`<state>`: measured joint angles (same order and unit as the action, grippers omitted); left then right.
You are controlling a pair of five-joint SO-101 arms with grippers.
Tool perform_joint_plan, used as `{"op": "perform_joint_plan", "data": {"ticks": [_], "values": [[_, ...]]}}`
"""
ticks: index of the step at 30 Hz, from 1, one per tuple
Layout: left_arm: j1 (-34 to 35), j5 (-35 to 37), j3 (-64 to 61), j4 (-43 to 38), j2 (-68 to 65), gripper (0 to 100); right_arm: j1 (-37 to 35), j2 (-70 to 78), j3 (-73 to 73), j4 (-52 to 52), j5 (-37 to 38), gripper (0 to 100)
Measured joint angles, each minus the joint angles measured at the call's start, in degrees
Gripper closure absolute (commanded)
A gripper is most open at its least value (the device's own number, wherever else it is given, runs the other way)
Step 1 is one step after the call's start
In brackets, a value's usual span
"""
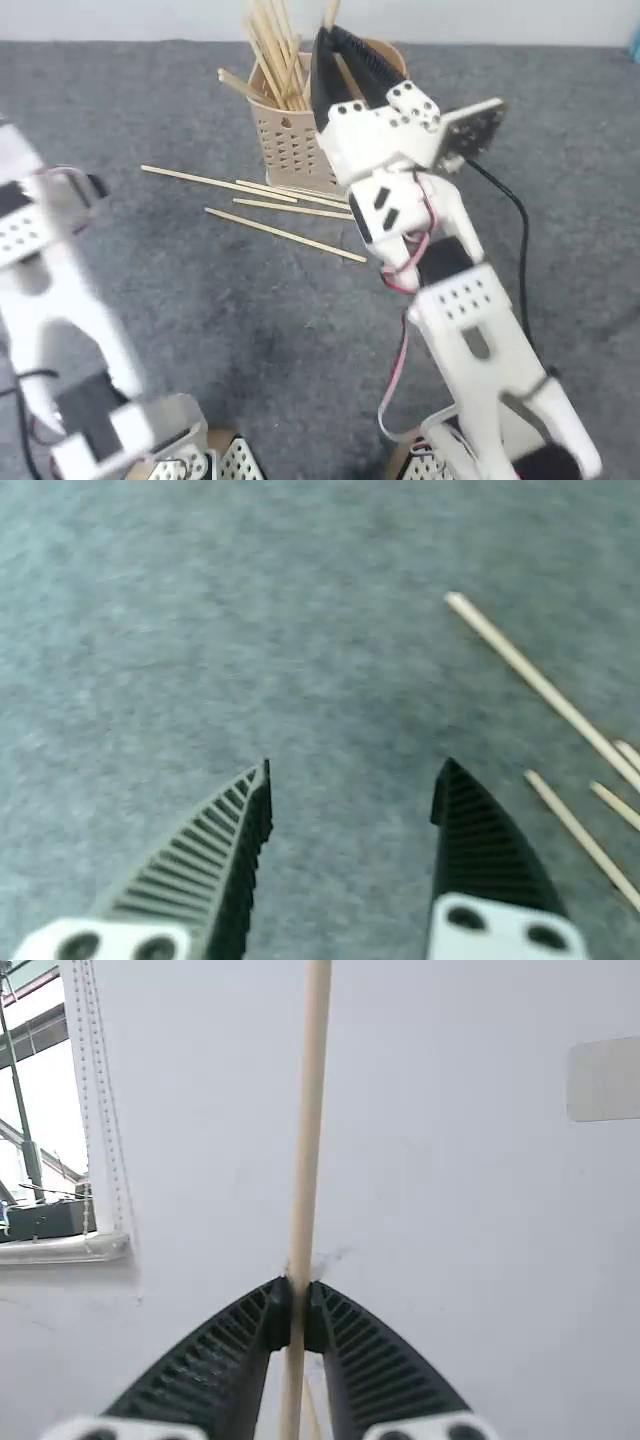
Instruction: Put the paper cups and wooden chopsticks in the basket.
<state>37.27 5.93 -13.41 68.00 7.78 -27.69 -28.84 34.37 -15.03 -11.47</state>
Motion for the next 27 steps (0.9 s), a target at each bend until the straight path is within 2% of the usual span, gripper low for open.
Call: {"op": "perform_joint_plan", "data": {"ticks": [3, 10, 15, 20, 25, 27], "values": [[-4.8, 0.8, -8.8, -4.2, 7.8, 72, 1.1, 7.2, -1.0, -4.4, 0.0, 99.1], [-13.3, 3.4, -32.2, -18.3, 25.1, 72, 3.3, 22.0, -9.6, -5.9, 0.0, 99.0], [-15.9, 3.5, -42.8, -27.0, 29.1, 72, 3.2, 26.5, -14.2, -6.0, 0.0, 98.9], [-16.2, 3.5, -48.3, -34.1, 29.5, 72, 3.3, 30.0, -18.1, -6.1, 0.0, 98.0], [-17.0, 3.5, -48.4, -35.1, 29.5, 72, 3.2, 33.1, -20.7, -6.1, 0.0, 79.5], [-17.6, 3.5, -48.4, -35.1, 29.5, 71, 2.9, 33.9, -20.7, -6.1, 0.0, 79.4]]}}
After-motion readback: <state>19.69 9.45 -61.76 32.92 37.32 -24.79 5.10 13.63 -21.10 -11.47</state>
